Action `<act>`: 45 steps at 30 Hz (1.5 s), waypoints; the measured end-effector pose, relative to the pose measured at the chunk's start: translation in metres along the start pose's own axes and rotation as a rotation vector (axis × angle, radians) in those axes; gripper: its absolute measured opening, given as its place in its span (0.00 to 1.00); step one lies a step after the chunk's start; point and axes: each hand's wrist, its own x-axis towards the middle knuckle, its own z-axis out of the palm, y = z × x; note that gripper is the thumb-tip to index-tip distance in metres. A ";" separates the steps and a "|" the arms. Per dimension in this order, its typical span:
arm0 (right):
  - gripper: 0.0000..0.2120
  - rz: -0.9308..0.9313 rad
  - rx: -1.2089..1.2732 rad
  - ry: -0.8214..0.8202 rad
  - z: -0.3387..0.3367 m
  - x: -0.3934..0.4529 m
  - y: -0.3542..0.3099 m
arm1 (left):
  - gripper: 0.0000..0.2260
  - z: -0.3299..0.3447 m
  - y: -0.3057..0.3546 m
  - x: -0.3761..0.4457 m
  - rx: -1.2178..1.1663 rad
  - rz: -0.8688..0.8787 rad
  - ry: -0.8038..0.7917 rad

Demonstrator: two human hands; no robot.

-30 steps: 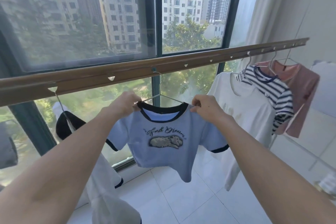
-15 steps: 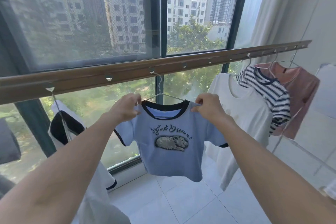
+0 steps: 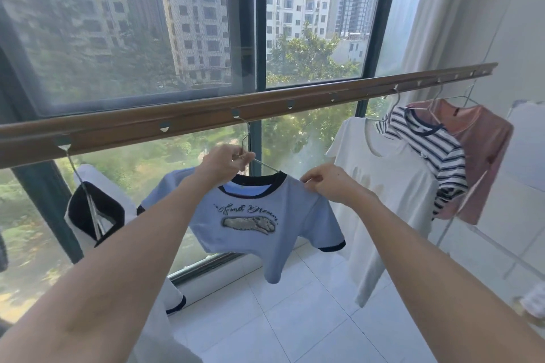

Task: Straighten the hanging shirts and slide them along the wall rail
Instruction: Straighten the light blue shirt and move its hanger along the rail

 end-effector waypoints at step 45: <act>0.05 -0.049 -0.189 0.136 -0.004 -0.014 -0.003 | 0.11 0.005 0.025 -0.005 -0.078 -0.057 -0.033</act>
